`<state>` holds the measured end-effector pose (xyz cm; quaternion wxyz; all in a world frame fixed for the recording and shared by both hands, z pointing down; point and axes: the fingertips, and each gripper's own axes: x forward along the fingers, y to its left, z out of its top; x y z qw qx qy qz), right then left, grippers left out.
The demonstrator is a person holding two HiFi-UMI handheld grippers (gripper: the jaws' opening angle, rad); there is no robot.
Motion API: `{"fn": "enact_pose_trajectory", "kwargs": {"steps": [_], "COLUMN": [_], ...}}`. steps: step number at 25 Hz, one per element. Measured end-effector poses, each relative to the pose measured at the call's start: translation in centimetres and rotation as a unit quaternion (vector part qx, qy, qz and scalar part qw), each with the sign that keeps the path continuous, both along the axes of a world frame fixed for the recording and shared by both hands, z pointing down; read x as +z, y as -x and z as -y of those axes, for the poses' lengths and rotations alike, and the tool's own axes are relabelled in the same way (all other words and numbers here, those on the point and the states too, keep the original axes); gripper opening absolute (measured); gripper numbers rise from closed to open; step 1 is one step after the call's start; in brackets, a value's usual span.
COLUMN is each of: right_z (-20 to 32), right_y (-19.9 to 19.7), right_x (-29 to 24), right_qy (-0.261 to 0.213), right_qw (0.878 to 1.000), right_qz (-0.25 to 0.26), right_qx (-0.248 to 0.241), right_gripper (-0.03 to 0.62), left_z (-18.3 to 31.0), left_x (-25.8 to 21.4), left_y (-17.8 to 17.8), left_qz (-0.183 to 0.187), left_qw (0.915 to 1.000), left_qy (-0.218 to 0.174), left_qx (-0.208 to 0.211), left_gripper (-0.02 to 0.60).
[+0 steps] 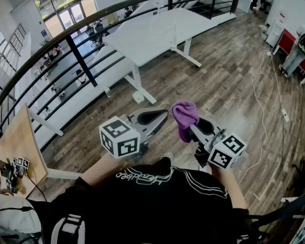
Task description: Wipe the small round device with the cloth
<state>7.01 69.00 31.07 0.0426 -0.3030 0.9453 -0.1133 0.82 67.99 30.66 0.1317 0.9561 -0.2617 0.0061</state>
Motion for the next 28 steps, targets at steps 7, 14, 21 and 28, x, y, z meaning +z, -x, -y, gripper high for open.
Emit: {"fn": "enact_pose_trajectory", "kwargs": {"steps": [7, 14, 21, 28], "right_z": [0.2, 1.6, 6.5, 17.4], "right_y": [0.0, 0.9, 0.9, 2.7], "right_x": [0.3, 0.6, 2.2, 4.0], "right_qy": [-0.002, -0.011, -0.006, 0.012], "right_qw": [1.0, 1.0, 1.0, 0.999], "right_qz": [-0.004, -0.004, -0.004, -0.009], "right_qx": [0.011, 0.008, 0.018, 0.036], "right_gripper": [0.066, 0.066, 0.066, 0.067], "left_z": [0.0, 1.4, 6.4, 17.5], "left_x": [0.3, 1.0, 2.6, 4.5], "left_y": [0.5, 1.7, 1.6, 3.9], "left_qz": [-0.002, -0.001, -0.006, -0.011], "left_qw": [1.0, 0.9999, 1.0, 0.9996], "left_qy": [0.005, 0.004, 0.007, 0.026], "left_qx": [-0.006, -0.013, -0.002, 0.004], "left_gripper": [0.008, 0.009, 0.009, 0.009]}}
